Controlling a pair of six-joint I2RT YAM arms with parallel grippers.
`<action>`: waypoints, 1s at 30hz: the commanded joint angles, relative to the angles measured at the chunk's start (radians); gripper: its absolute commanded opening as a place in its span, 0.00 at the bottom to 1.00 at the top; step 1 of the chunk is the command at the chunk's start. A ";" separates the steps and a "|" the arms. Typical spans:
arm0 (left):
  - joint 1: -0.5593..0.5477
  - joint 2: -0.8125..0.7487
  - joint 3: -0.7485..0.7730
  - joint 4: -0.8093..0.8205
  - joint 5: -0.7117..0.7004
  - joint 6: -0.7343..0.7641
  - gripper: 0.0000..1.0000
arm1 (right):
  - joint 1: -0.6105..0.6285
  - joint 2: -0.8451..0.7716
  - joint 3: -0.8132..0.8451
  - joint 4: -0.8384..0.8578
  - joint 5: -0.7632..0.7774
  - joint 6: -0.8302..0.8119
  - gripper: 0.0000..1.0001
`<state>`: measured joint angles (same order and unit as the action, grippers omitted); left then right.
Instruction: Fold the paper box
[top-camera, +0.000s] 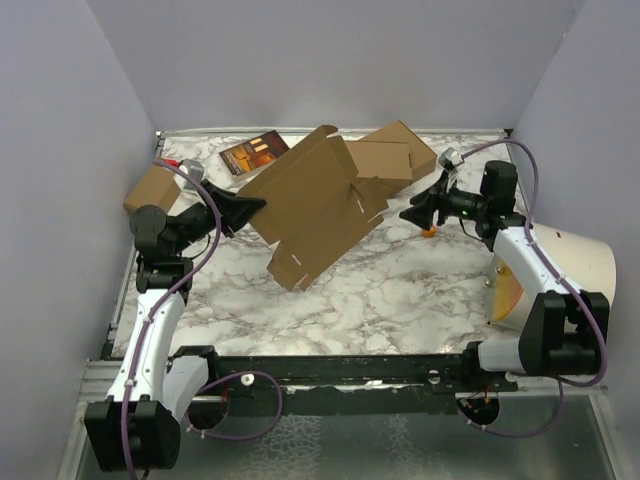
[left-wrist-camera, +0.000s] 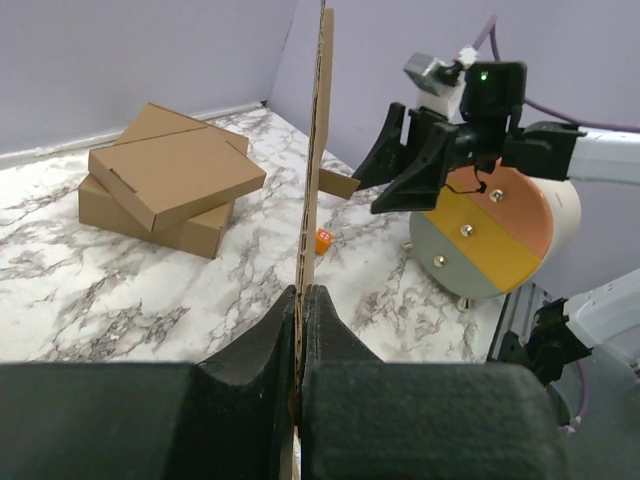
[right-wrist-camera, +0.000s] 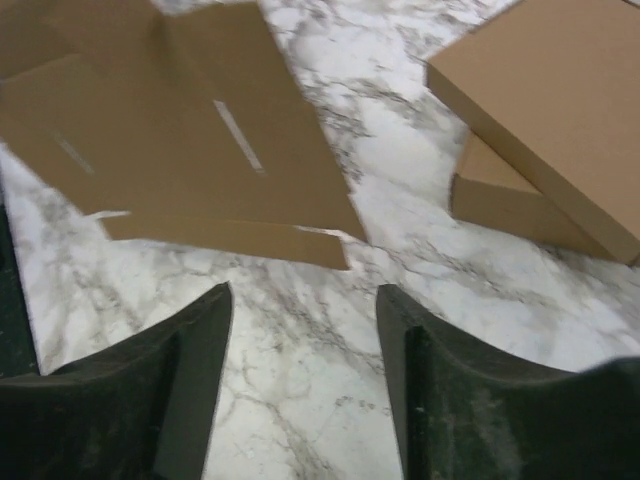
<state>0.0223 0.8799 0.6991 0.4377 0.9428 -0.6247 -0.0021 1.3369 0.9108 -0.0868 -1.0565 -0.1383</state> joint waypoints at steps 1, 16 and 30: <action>0.019 -0.023 0.031 0.084 0.013 -0.096 0.00 | -0.004 0.027 -0.004 0.127 0.262 0.140 0.52; 0.034 -0.026 0.106 0.213 0.012 -0.251 0.00 | -0.005 0.023 0.045 0.084 0.207 0.088 0.44; 0.039 0.037 0.156 0.393 0.032 -0.404 0.00 | -0.072 0.023 0.167 0.053 -0.146 0.126 0.29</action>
<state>0.0525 0.8921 0.8288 0.7094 0.9531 -0.9474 -0.0753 1.3724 1.0485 -0.0505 -0.9955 -0.0311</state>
